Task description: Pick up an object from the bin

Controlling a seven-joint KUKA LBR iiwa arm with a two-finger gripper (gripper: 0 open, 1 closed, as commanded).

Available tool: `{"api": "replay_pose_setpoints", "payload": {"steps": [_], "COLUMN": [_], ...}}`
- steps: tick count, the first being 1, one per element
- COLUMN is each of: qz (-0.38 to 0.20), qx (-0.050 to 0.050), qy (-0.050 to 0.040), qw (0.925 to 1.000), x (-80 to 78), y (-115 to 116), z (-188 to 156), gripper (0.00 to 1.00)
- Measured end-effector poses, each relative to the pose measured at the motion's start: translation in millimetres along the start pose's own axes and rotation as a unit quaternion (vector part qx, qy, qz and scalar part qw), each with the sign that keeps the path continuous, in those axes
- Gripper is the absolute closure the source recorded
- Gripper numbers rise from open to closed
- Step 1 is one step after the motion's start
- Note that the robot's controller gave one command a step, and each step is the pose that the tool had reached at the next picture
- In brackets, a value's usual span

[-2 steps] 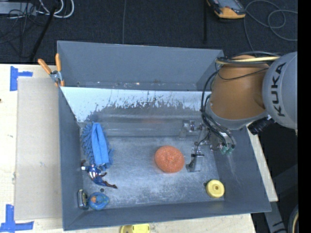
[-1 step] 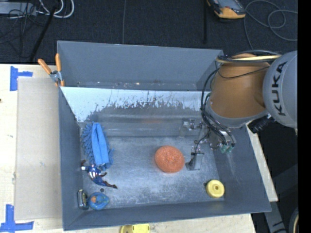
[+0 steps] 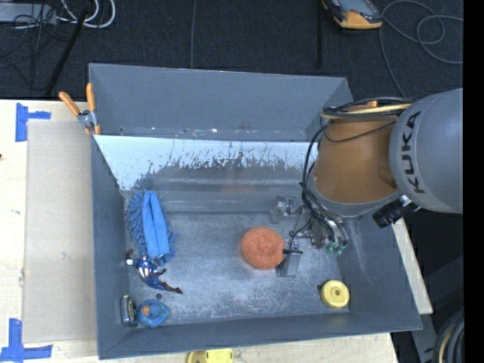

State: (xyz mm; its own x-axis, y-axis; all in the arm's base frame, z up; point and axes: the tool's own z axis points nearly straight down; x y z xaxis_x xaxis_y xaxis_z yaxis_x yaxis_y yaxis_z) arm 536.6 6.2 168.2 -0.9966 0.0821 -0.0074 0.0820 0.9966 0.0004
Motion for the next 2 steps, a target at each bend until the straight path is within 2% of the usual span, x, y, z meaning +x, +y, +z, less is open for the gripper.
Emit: {"api": "replay_pose_setpoints", "payload": {"steps": [1,2], "qz": [0.007,0.002], "qx": [0.0,-0.001], "qy": [0.005,0.0021], "qw": [1.0,1.0], "x": [-9.0,-14.4], "y": [16.8,21.1], "z": [38.2,96.6], "gripper": [0.0,1.0]}}
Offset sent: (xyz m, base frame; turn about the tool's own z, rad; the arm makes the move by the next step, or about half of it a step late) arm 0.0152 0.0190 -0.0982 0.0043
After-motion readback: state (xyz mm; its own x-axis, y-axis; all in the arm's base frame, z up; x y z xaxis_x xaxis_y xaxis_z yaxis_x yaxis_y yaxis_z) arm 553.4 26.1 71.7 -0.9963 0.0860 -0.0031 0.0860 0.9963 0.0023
